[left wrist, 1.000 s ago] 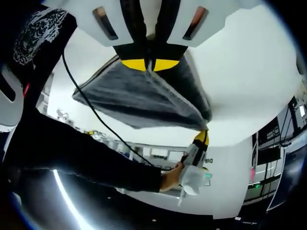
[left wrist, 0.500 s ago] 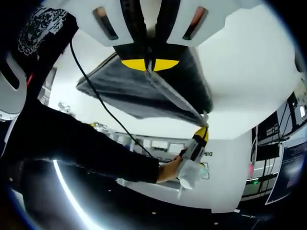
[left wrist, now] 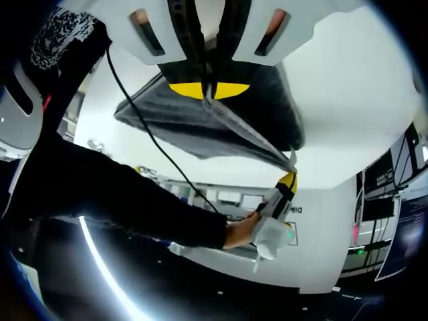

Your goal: Open the folded towel by lifting each exposed corner and separating the folded layers until the towel lies flat within the target outline without major curled edges

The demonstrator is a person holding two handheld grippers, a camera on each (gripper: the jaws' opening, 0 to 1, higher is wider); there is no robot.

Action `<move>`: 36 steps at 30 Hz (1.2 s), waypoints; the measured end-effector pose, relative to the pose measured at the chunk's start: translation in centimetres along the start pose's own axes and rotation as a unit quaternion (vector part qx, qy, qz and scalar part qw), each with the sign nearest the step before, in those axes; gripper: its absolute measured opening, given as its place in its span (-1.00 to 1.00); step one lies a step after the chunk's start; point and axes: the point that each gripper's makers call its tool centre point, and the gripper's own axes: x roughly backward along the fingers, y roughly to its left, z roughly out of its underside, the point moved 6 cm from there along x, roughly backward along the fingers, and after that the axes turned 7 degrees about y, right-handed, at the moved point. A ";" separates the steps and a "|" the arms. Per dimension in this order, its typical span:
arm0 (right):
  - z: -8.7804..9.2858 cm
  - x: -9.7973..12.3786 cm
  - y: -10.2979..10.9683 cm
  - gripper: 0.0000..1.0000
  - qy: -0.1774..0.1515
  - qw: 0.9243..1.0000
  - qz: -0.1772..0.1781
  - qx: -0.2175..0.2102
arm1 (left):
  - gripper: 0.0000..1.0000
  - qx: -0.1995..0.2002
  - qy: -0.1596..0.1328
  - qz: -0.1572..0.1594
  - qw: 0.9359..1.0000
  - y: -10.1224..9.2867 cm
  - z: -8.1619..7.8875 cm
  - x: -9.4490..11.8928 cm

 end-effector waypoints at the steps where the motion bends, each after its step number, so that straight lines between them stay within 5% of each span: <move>1: 0.0 0.2 0.0 -1.00 -0.002 1.000 0.001 -0.004 | -0.99 -0.002 -0.001 0.002 1.000 -0.1 -0.1 0.0; 36: 5.6 6.8 3.4 -1.00 -0.016 0.996 0.064 -0.056 | -0.99 -0.053 -0.018 0.050 0.997 -6.2 -2.3 -2.6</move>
